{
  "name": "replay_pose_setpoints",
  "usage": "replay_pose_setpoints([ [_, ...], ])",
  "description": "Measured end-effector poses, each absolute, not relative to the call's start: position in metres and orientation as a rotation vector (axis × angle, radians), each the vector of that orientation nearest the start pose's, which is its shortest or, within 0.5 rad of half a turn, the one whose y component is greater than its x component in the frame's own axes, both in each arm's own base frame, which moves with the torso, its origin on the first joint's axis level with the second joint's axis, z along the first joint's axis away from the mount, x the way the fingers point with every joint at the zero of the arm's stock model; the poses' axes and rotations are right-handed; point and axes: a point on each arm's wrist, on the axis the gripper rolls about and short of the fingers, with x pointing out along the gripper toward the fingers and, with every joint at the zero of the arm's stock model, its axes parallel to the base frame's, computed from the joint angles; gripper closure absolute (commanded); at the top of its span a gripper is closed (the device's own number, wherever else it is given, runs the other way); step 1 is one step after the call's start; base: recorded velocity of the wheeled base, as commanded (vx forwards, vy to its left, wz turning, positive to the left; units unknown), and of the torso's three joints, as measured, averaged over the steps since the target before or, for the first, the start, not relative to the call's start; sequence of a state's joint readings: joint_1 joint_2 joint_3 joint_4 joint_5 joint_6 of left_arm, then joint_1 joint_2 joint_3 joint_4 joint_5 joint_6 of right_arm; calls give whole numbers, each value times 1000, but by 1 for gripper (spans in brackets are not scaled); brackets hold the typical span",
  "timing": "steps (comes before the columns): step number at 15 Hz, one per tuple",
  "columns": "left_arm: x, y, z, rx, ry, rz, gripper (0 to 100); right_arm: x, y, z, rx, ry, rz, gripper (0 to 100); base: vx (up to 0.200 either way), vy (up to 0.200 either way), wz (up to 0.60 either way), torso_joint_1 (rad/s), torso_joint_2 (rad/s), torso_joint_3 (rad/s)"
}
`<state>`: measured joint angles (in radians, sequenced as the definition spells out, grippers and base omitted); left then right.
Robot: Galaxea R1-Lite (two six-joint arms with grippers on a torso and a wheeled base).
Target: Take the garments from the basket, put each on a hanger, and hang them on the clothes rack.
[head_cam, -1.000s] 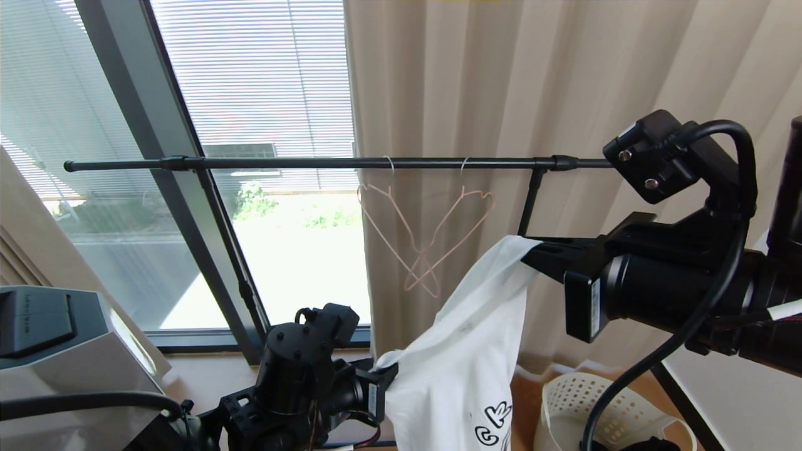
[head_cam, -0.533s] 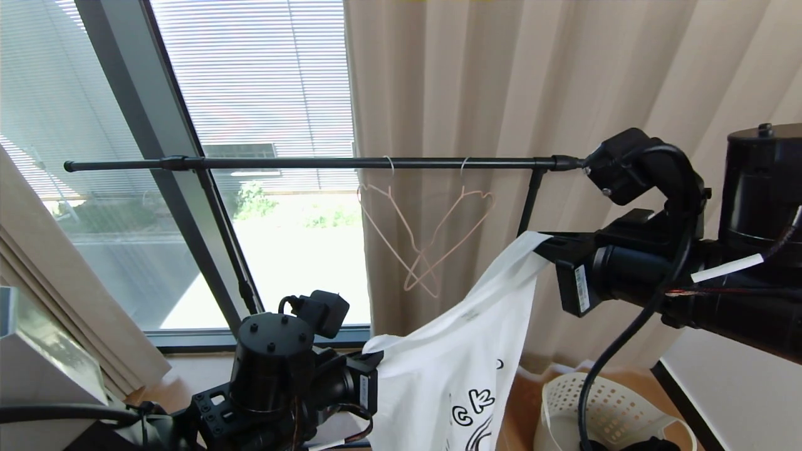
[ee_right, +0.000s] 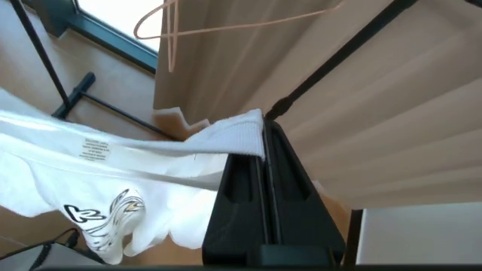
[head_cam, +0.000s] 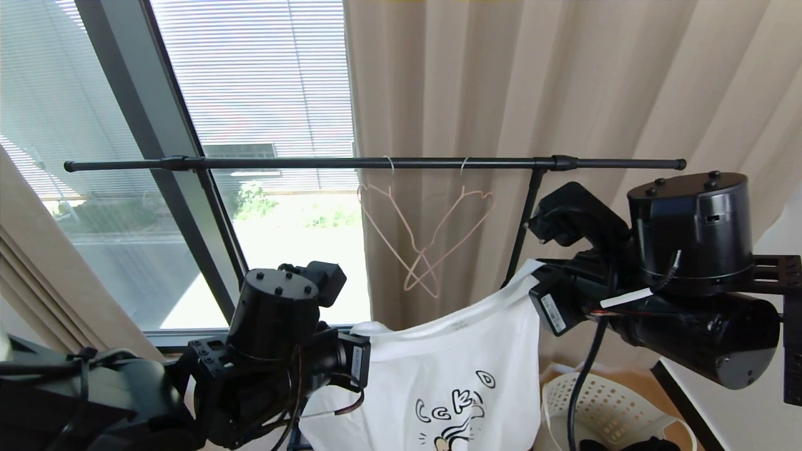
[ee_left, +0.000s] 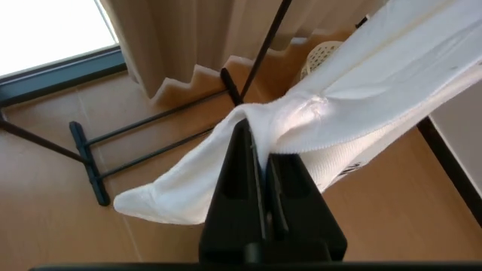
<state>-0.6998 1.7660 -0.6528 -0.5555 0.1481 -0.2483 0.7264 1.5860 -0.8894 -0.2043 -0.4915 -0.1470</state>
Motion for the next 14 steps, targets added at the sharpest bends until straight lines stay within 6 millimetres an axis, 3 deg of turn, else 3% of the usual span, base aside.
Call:
replay_pose_setpoints([
  [4,237,-187,158,25,608,-432,100,209,181,190,-539,481,245,100,0,0,0,0,0,0],
  [9,244,-193,203,63,615,-413,100,216,188,209,-485,442,235,100,0,0,0,0,0,0],
  [12,246,-195,220,66,595,-397,100,235,187,230,-420,416,186,100,0,0,0,0,0,0],
  [14,248,-196,227,62,577,-390,100,242,187,233,-410,411,171,100,0,0,0,0,0,0],
])
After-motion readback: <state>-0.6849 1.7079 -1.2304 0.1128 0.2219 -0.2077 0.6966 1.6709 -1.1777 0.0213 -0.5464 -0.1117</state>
